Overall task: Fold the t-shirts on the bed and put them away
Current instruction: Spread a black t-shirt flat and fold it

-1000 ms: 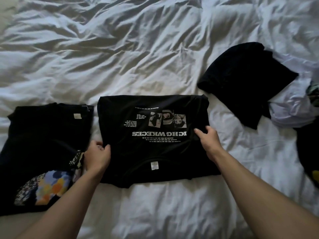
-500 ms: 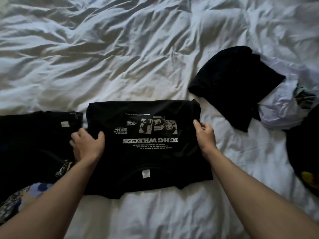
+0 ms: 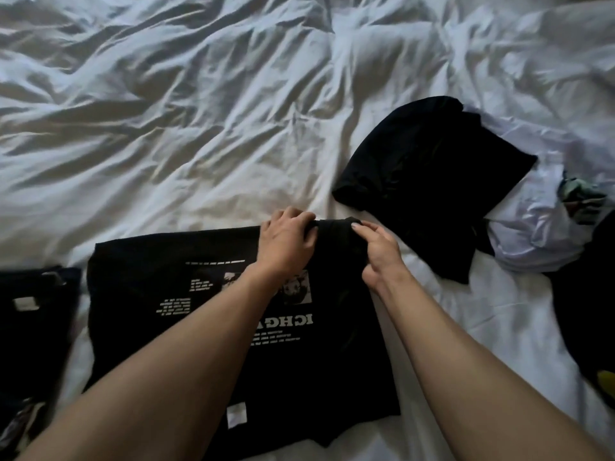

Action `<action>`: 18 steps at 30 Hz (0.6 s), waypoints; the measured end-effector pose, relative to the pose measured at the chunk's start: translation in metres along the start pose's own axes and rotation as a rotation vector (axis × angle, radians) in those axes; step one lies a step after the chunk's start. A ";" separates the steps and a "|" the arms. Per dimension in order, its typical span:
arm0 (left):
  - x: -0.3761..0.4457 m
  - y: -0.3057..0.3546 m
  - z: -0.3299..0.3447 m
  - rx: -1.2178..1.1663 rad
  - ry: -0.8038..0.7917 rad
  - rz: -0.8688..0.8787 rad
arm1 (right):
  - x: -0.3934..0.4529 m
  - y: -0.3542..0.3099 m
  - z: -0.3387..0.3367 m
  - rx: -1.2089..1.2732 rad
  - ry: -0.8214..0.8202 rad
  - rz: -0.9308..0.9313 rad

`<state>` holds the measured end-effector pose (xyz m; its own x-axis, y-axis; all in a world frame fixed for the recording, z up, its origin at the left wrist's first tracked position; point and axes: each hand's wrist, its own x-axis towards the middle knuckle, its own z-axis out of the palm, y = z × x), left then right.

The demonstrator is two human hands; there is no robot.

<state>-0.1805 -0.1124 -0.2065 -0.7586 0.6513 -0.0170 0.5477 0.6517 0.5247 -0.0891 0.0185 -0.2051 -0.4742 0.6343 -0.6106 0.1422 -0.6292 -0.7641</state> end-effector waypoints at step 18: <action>0.026 -0.010 0.001 -0.159 -0.047 -0.119 | 0.013 -0.006 -0.027 -0.538 -0.151 -0.164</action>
<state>-0.2057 -0.1017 -0.2134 -0.7956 0.5929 -0.1247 0.3893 0.6579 0.6447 -0.0725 0.0427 -0.2142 -0.6405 0.6083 -0.4688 0.4591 -0.1862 -0.8687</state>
